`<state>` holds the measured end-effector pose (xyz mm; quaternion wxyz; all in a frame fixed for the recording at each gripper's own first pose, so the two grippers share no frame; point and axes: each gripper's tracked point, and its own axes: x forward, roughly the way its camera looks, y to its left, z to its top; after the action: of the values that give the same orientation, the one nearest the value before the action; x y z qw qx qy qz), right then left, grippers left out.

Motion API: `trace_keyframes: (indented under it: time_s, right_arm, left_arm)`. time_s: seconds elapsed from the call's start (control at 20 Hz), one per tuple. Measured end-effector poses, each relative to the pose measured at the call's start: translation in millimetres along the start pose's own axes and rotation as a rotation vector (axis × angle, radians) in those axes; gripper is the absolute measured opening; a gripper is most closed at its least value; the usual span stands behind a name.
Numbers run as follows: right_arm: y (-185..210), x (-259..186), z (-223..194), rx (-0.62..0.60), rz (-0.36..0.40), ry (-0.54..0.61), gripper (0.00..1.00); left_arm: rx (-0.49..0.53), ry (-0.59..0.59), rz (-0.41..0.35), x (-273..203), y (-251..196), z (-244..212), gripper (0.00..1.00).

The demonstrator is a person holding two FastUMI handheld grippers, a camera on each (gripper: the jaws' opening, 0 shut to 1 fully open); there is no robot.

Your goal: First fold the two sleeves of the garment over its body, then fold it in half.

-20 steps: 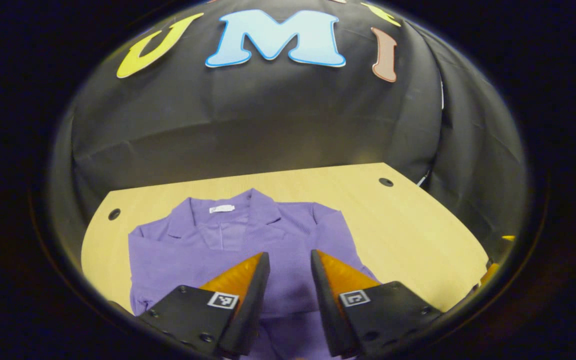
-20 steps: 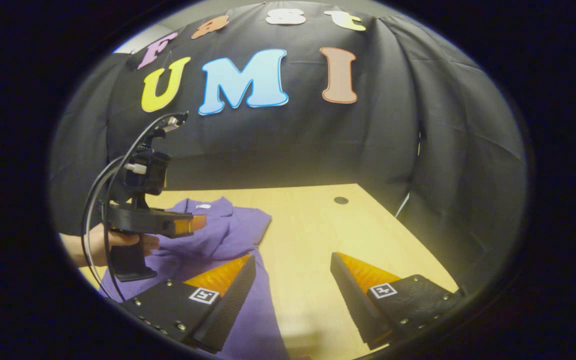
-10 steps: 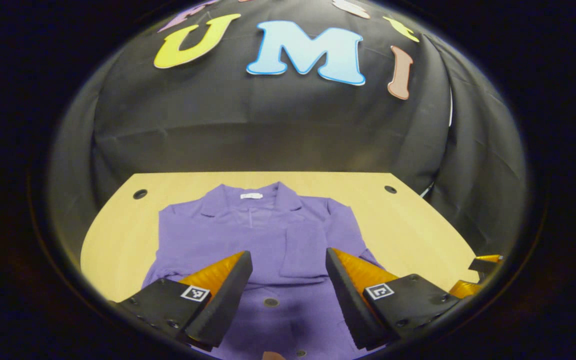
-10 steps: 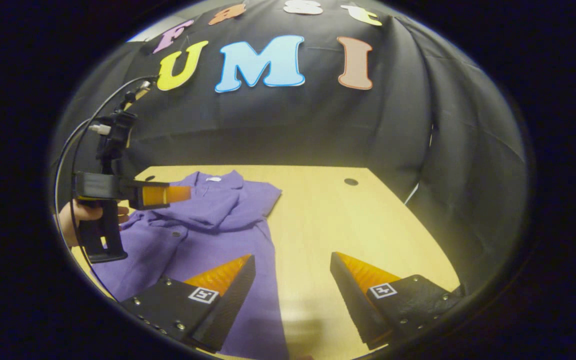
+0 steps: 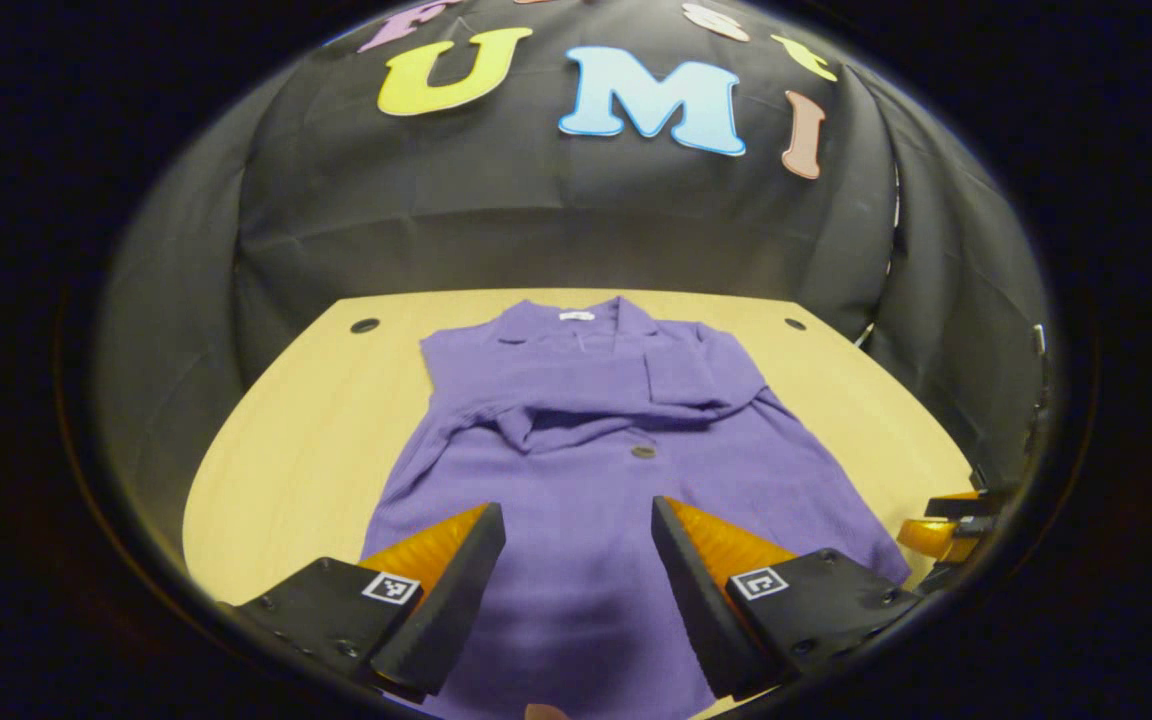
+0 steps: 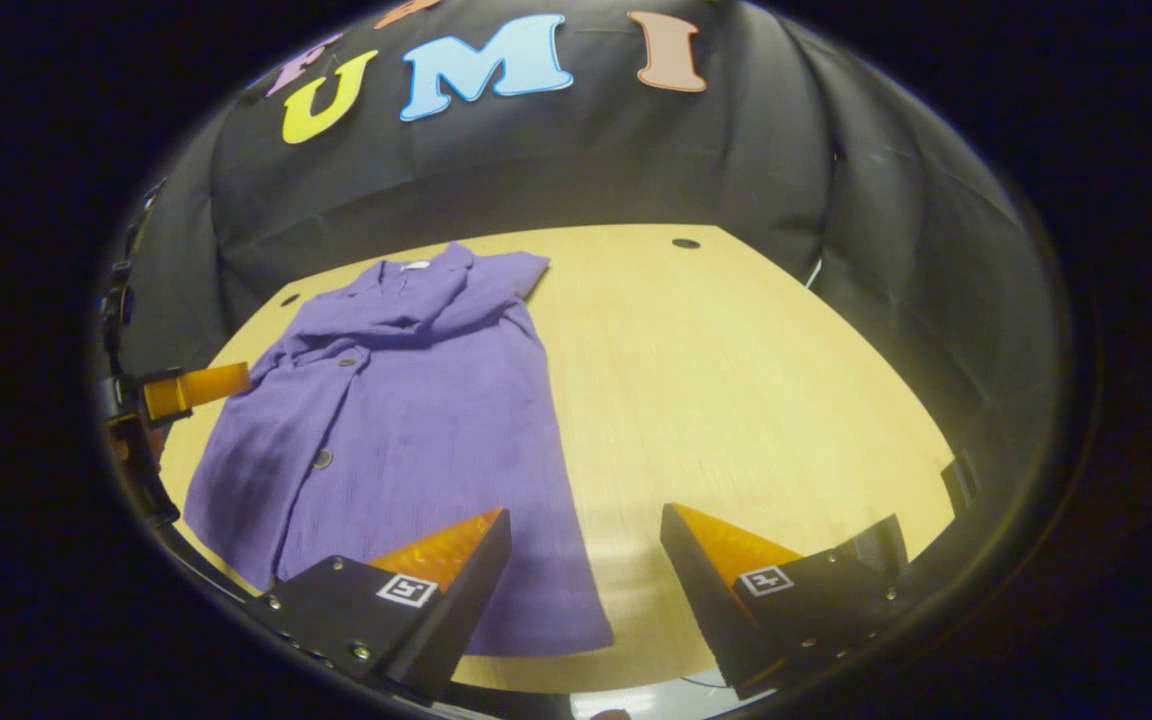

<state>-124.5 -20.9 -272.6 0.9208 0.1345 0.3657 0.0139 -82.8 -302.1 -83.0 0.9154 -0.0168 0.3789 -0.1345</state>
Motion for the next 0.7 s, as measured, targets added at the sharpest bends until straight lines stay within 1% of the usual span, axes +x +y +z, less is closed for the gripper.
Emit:
trace_keyframes:
  time_s: [0.2, 0.4, 0.55, 0.6, 0.7]
  right_arm:
    - [8.1, -3.7, -17.0, 0.093, 0.029, 0.030, 0.94]
    - [14.3, -5.7, -28.3, 0.133, 0.046, 0.045, 0.94]
    - [18.7, -8.7, -33.9, 0.149, 0.064, 0.047, 0.93]
    - [19.7, -8.1, -35.3, 0.149, 0.067, 0.051, 0.93]
    - [22.0, -7.7, -40.2, 0.141, 0.073, 0.057, 0.94]
  left_arm:
    - [-0.040, 0.003, 0.045, -34.9, 38.5, -27.4, 0.96]
    - [-0.037, 0.037, 0.106, -60.9, 80.9, -64.5, 0.97]
    - [-0.038, 0.061, 0.122, -77.3, 99.7, -86.5, 0.96]
    - [-0.037, 0.068, 0.123, -81.5, 104.1, -92.6, 0.98]
    - [-0.038, 0.090, 0.121, -85.9, 114.1, -108.6, 0.96]
